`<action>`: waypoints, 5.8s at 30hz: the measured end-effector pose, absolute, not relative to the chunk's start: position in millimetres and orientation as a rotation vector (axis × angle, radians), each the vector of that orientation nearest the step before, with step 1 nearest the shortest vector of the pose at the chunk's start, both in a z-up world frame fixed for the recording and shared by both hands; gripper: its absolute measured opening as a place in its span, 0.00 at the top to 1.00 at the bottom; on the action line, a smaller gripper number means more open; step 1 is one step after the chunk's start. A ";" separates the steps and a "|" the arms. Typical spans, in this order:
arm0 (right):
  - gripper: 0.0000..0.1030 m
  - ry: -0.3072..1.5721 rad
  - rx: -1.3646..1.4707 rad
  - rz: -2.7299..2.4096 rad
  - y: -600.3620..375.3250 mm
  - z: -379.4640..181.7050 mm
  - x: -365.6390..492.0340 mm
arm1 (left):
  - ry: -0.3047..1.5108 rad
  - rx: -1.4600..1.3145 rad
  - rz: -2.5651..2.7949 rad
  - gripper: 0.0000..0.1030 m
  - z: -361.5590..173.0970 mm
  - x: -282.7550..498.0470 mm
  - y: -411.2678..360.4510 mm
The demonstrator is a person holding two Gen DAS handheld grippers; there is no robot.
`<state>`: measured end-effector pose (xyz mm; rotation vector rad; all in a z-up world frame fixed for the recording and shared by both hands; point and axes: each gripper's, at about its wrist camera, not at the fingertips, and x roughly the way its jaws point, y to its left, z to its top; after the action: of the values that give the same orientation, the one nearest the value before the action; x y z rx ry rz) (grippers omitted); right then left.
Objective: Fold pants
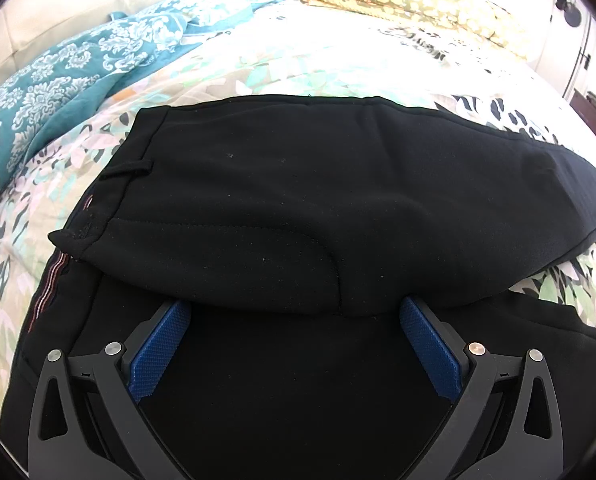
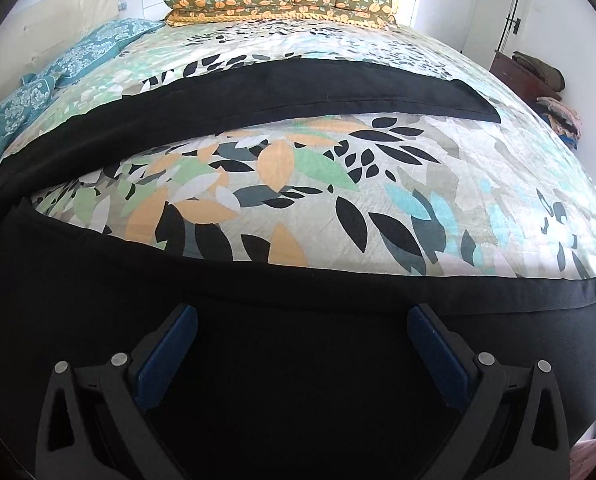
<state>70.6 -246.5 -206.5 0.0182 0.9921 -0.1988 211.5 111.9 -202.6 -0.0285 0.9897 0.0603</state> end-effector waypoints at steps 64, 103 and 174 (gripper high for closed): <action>0.94 0.936 -0.311 0.264 -398.4 -47.9 138.0 | 0.932 -0.035 0.066 0.00 -206.7 207.9 112.0; 0.95 0.761 1.026 -0.464 -468.5 -181.5 -4.9 | 0.958 -0.038 0.070 0.00 -203.8 209.6 110.5; 0.84 1.297 0.546 -0.226 -545.7 -155.5 -36.3 | 1.356 -0.512 -0.362 0.92 -160.3 70.0 61.1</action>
<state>-36.3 -545.7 -155.5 0.5458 1.2970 -0.2264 70.0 61.1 -160.3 -0.5116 1.3560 -0.3621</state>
